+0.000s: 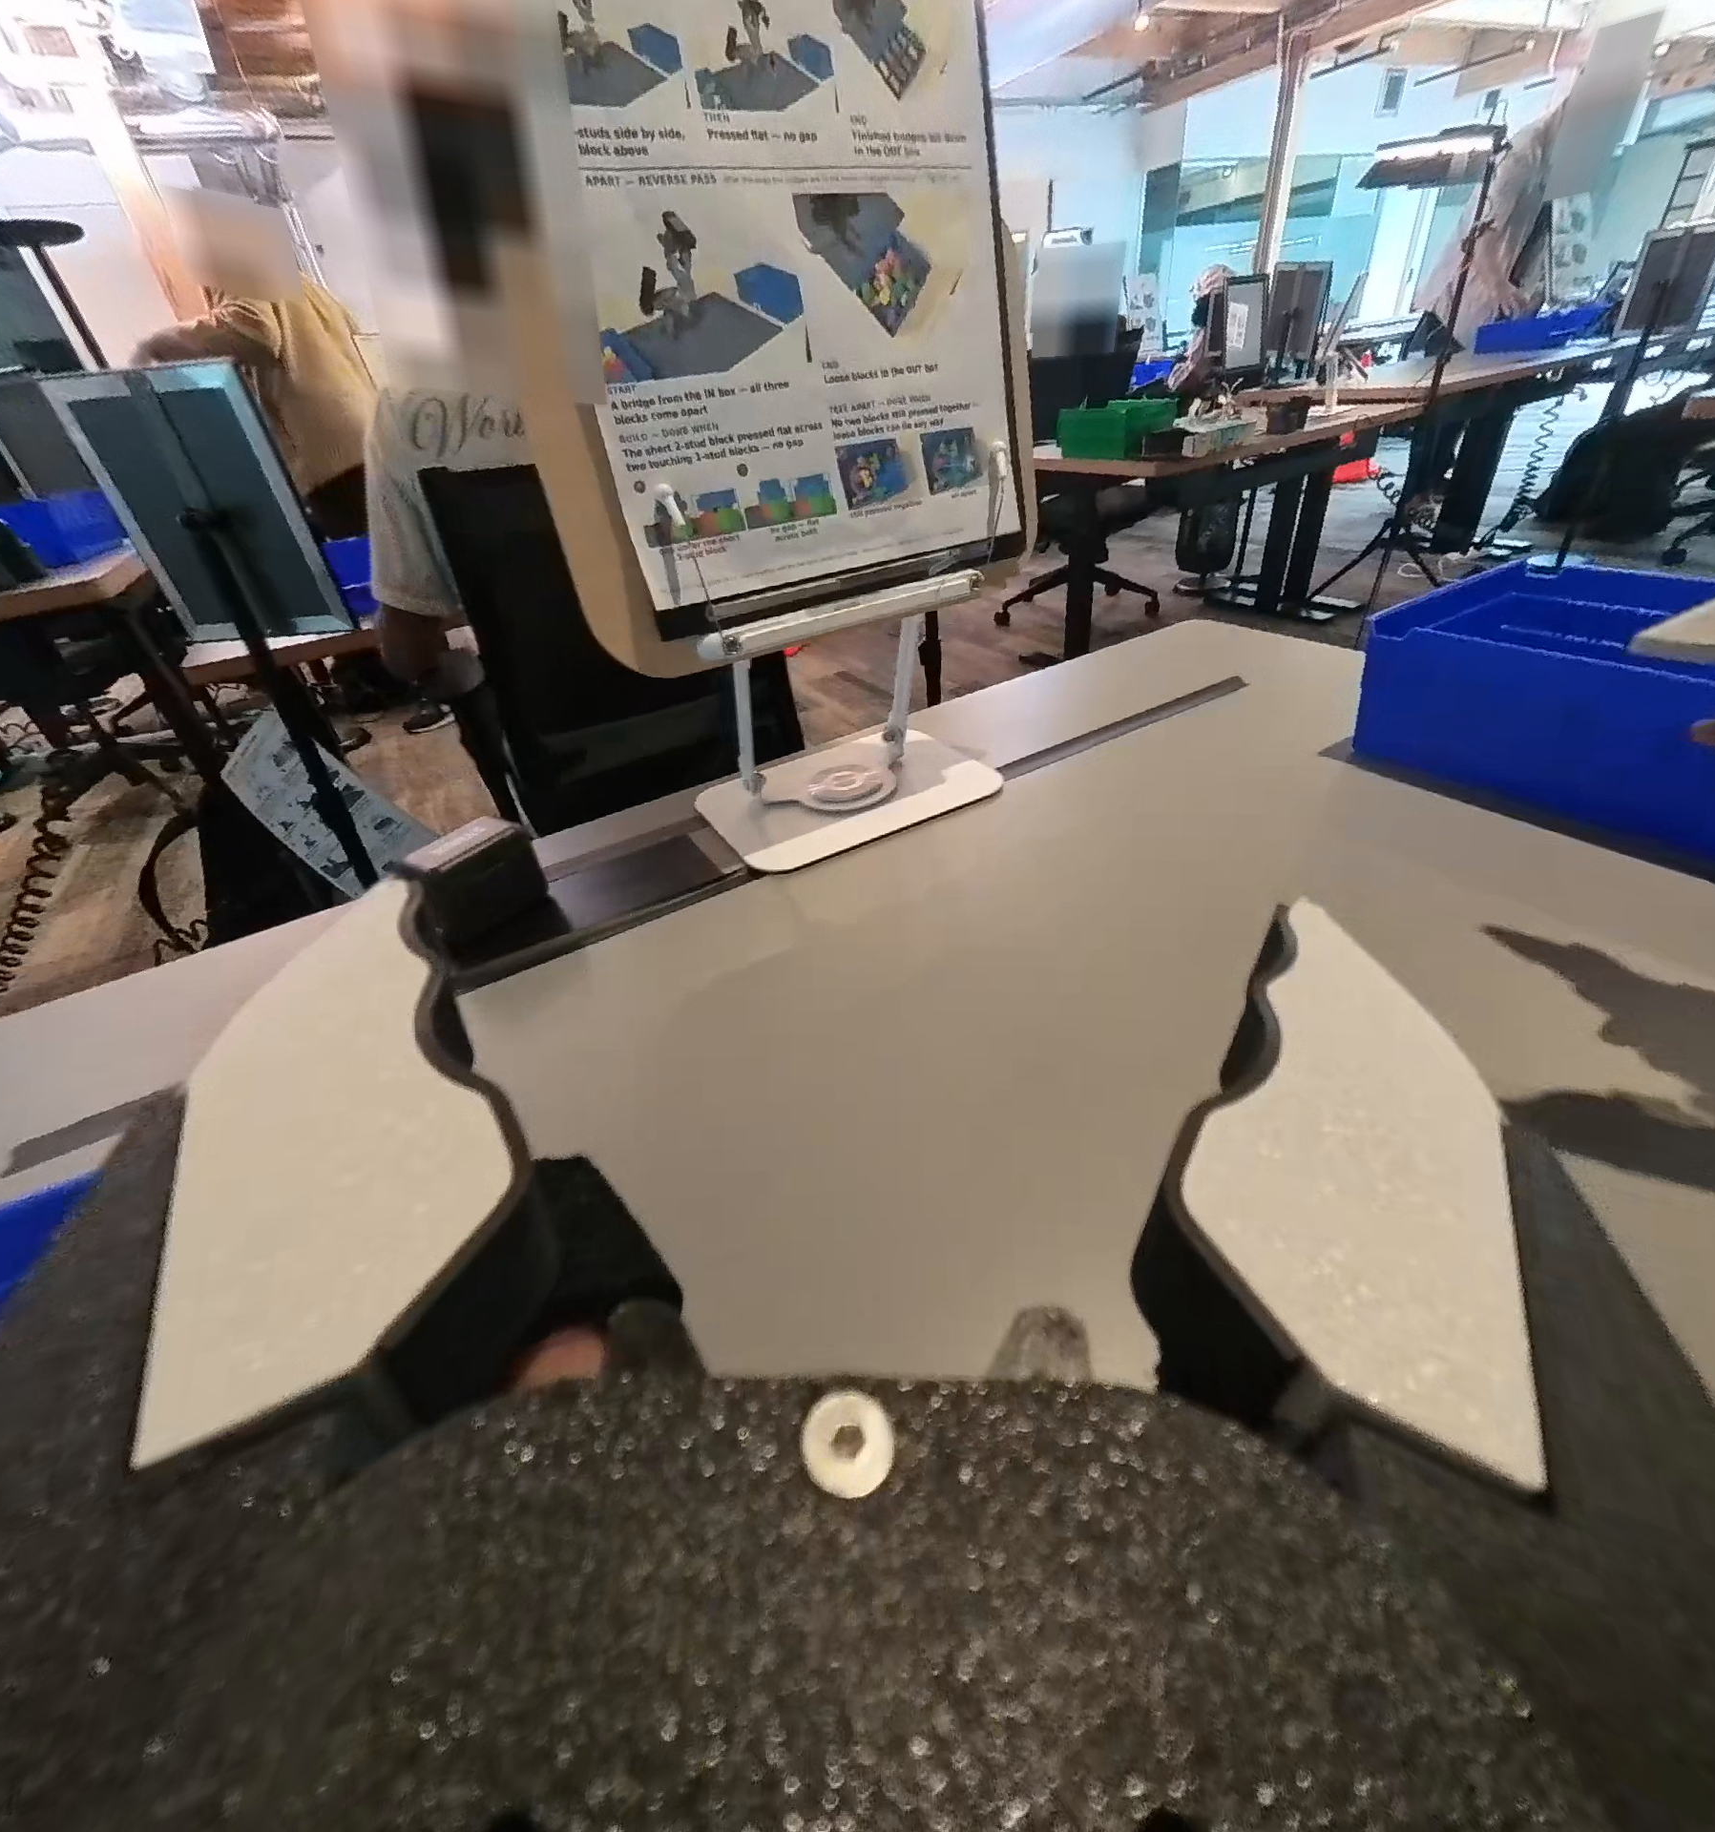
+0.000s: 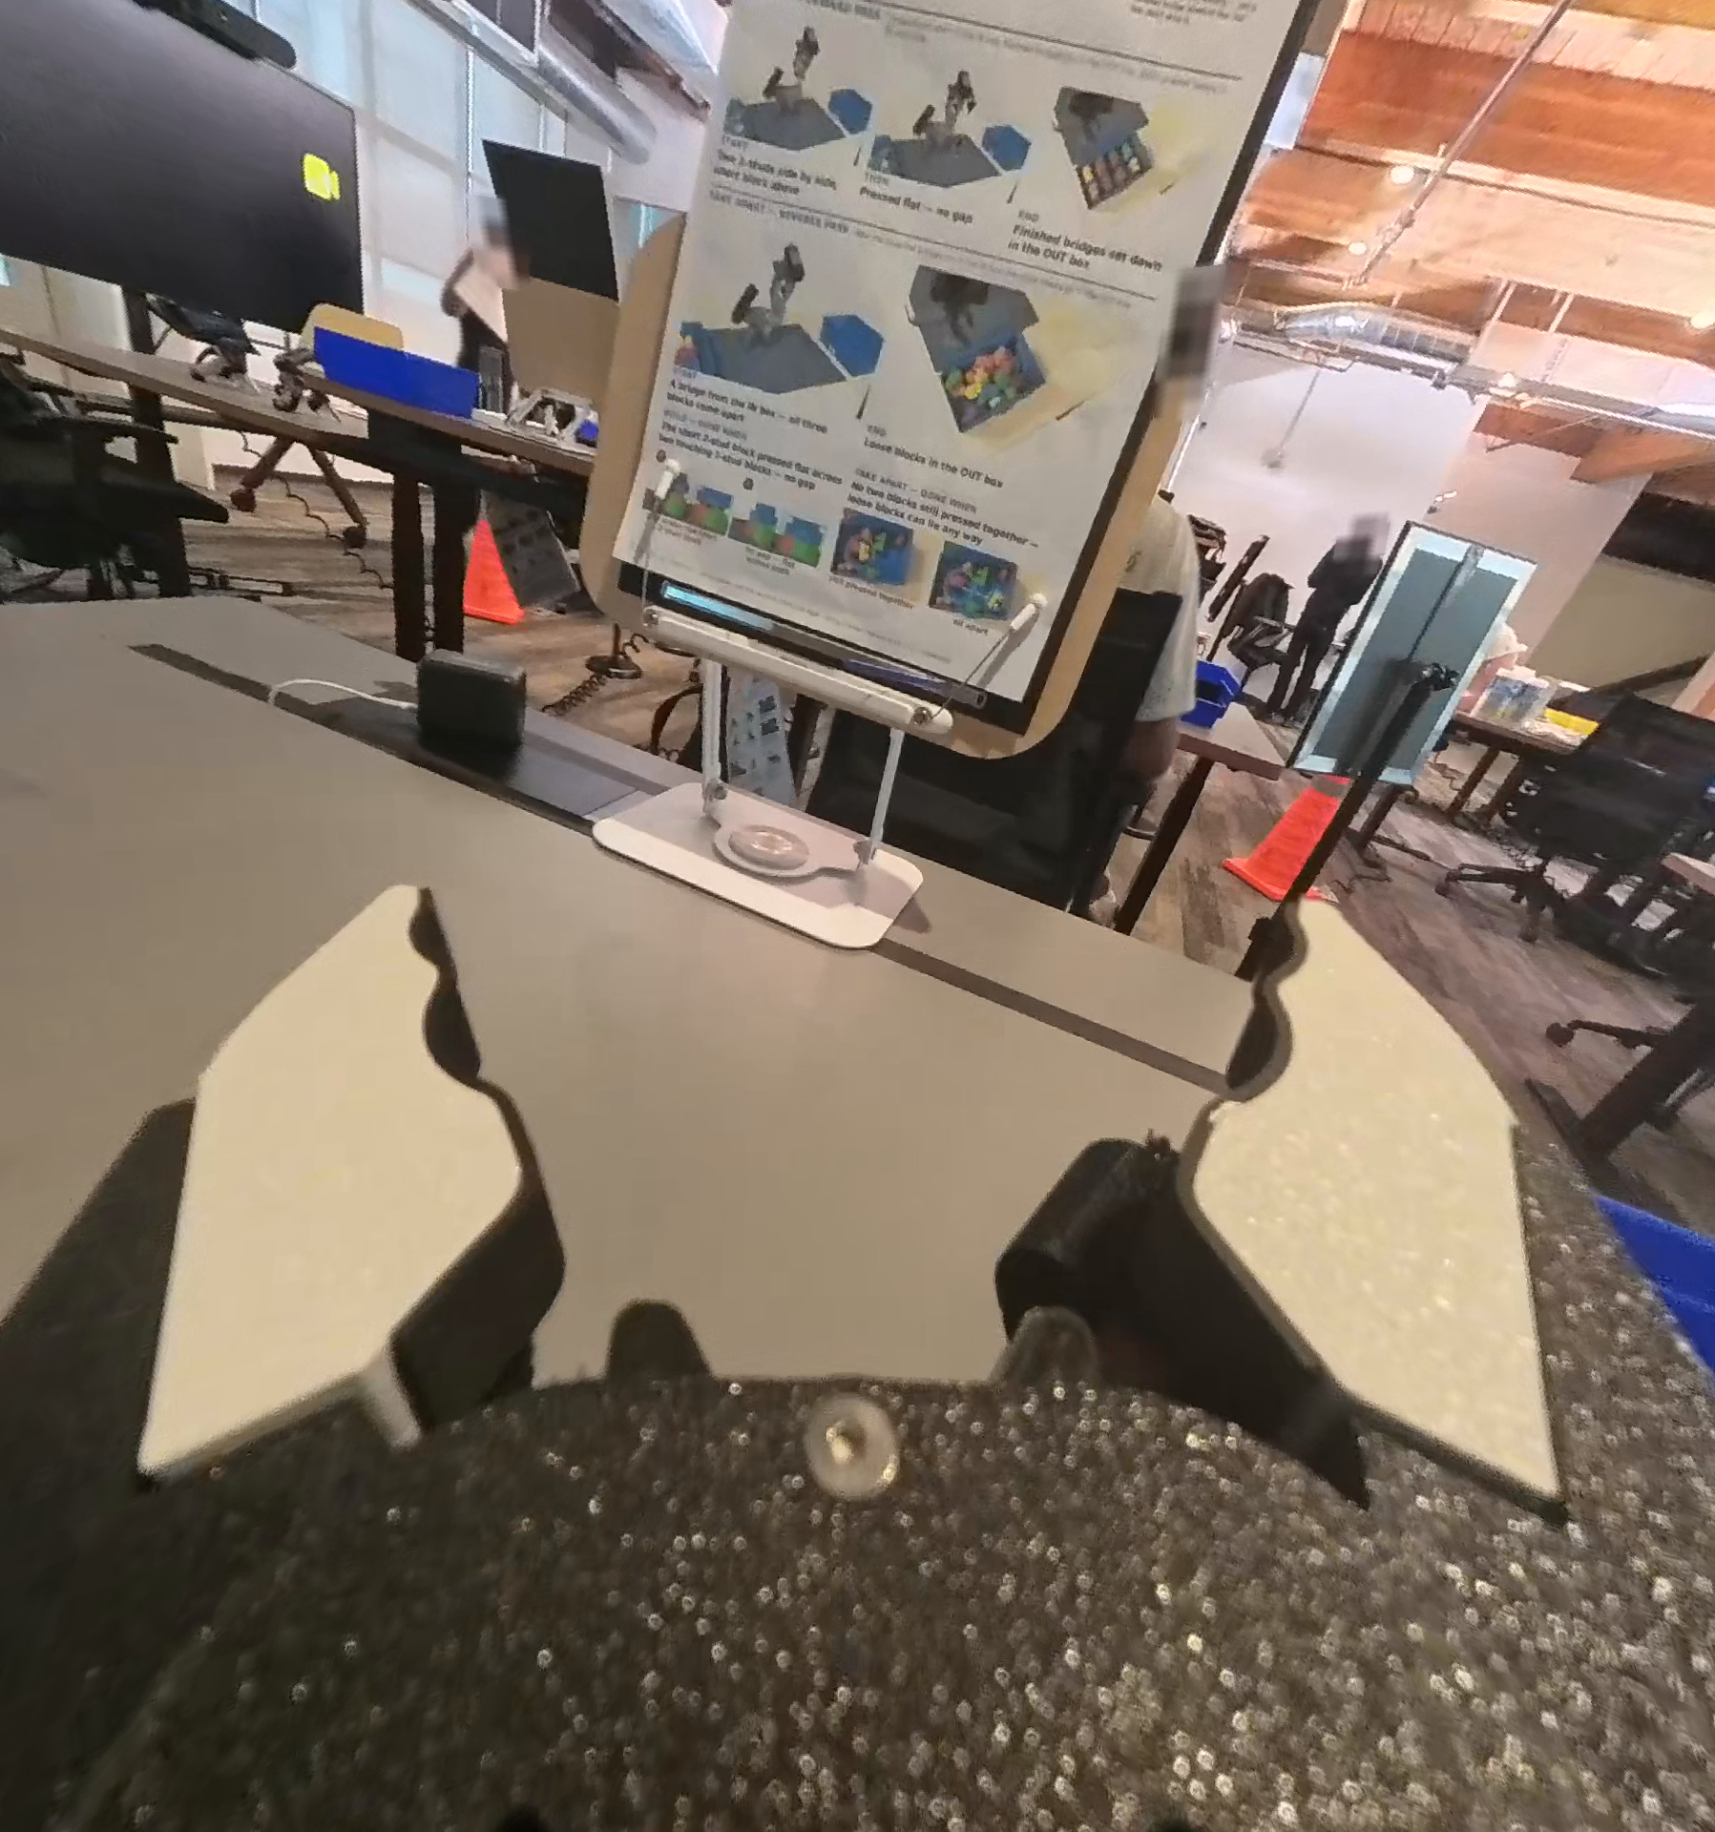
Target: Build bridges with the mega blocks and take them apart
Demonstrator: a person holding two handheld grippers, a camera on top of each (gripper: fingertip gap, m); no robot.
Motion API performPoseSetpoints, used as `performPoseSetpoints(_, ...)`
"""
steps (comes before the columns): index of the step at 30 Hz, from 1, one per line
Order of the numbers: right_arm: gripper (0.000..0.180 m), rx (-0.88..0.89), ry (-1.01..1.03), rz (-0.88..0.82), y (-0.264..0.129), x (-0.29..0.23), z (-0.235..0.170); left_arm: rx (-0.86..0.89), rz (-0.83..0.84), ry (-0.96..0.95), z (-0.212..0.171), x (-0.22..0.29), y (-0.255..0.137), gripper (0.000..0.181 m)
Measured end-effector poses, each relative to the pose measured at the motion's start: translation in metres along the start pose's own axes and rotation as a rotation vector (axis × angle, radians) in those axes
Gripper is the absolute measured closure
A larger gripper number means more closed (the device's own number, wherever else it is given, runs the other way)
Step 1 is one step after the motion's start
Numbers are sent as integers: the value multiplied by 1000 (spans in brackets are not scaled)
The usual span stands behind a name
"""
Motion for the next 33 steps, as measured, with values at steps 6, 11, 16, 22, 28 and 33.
performPoseSetpoints(6,33,-5,-43,-10,13,9,-16,12,39,26,8,-21,-28,34)
performPoseSetpoints(11,33,-5,-23,-11,17,12,-35,24,128,62,19,-52,-61,34)
performPoseSetpoints(16,33,-24,21,-1,20,15,-41,9,202,96,24,-84,-90,46)
performPoseSetpoints(22,33,-60,49,18,24,13,-54,28,218,69,27,-105,-112,67)
performPoseSetpoints(28,33,-67,54,32,26,9,-58,33,268,13,34,-140,-134,70)
performPoseSetpoints(33,33,-62,63,39,27,8,-58,-68,197,-20,19,-139,-131,71)
Point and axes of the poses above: each gripper's, where its closed fingertips meet, y out along the fingers, z out of its top, x = y × z across the jaws, the point moved 2 cm from there along -y, back along the fingers, and after that the axes turned 6 degrees about -y, right-handed, at the moved point
